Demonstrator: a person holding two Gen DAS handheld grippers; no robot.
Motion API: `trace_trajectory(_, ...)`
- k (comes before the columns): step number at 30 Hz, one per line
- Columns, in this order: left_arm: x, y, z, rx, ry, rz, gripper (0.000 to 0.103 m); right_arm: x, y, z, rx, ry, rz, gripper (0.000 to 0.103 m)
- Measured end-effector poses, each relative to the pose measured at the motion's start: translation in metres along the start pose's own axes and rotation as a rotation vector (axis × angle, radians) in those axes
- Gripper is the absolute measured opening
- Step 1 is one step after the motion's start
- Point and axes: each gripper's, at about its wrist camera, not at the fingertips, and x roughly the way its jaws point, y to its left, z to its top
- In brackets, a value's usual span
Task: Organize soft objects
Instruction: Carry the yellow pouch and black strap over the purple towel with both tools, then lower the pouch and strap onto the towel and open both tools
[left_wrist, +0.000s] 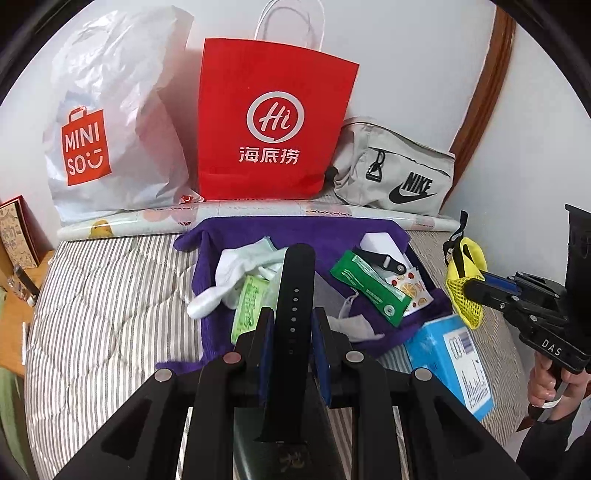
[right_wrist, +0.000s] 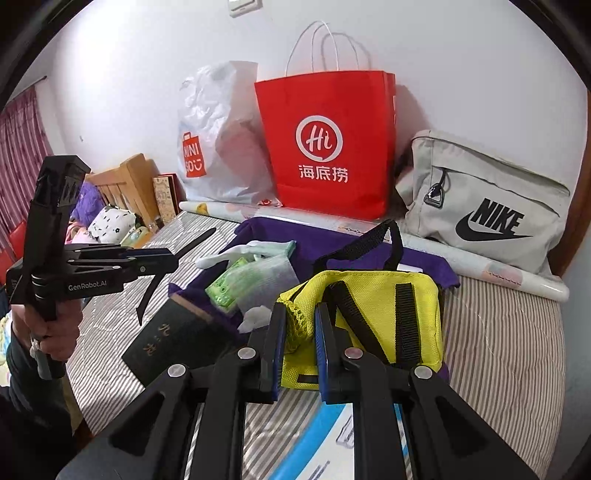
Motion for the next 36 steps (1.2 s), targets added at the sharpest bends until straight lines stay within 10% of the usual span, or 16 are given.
trace_trajectory(36, 0.104, 0.023, 0.053, -0.044, 0.131, -0.021, 0.02, 0.117, -0.036, 0.035, -0.02, 0.155, 0.027, 0.015)
